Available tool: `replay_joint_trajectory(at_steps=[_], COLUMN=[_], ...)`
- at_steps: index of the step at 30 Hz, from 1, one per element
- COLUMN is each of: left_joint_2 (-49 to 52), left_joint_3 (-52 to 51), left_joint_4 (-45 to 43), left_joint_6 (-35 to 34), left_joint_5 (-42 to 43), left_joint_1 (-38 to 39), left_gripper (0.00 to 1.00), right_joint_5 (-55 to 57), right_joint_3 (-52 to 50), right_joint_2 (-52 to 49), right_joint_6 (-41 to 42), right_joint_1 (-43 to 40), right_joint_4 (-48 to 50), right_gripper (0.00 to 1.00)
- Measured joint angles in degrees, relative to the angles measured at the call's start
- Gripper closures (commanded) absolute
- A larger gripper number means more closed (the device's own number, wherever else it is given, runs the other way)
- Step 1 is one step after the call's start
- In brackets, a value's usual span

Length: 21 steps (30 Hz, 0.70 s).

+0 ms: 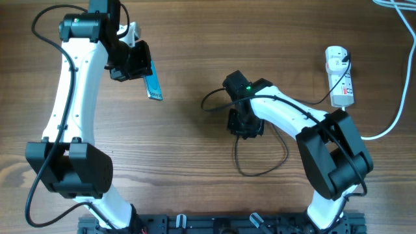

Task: Plug charger to phone and switch on socket
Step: 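Close the right gripper on the black USB-C plug, then lift the USB-C plug upright with the right gripper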

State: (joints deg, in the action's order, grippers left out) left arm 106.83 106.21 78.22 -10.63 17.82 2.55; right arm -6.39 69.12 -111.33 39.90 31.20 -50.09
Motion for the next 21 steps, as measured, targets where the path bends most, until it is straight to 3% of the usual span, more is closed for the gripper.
replay_joint_trajectory(at_steps=[9,21], left_joint_2=[0.0,0.0], left_joint_3=[0.0,0.0], left_joint_4=[-0.2,-0.2], left_joint_6=[0.0,0.0], left_joint_5=[0.0,0.0], left_joint_1=[0.0,0.0], left_gripper=[0.96,0.96], right_joint_5=[-1.1,-1.5], right_joint_3=[0.0,-0.1], right_joint_2=[0.0,0.0], right_joint_6=[0.2,0.6], right_joint_1=[0.0,0.0], right_joint_4=[-0.2,-0.2], right_gripper=[0.71,0.80])
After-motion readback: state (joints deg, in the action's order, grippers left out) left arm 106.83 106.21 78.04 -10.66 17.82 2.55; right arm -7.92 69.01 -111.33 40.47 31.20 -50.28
